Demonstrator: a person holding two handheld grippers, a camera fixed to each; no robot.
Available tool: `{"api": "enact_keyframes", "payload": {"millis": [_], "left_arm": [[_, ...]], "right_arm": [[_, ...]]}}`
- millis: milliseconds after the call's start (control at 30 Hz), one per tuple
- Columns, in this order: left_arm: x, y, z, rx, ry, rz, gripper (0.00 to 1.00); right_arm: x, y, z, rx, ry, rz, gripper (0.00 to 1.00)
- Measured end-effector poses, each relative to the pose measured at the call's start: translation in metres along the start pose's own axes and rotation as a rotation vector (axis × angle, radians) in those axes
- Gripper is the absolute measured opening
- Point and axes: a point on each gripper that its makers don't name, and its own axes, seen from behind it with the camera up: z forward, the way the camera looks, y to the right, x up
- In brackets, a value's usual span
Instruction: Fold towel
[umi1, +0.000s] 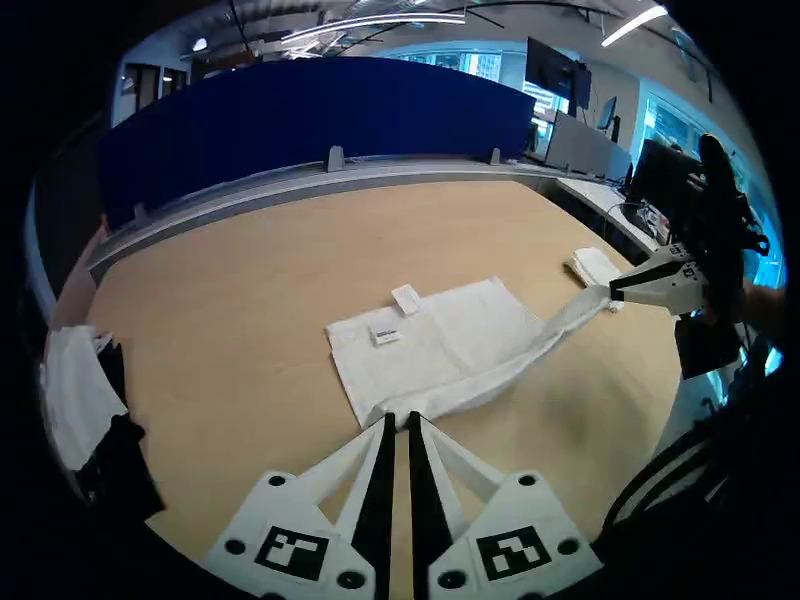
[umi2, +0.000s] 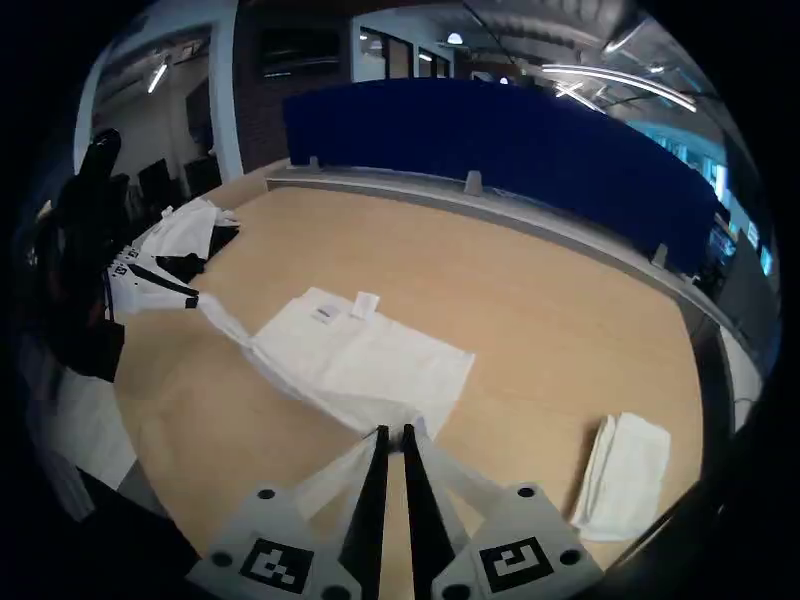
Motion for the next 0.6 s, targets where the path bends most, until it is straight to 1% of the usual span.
{"api": "enact_keyframes", "payload": {"millis": [267,467,600], "left_arm": [[0.015,-0.017,0.026,0.019,0.012,0.005,0.09],[0.027,-0.029,0.046,0.034,0.018,0.011,0.09],[0.030,-0.035,0.058,0.034,0.012,0.008,0.09]], "right_arm": [[0.012,0.017,0.028,-0.014,-0.009,-0.005,0.11],[0.017,0.030,0.052,-0.023,-0.022,0.014,0.11],[0.016,0.036,0.064,-0.025,-0.032,0.035,0.11]]}}
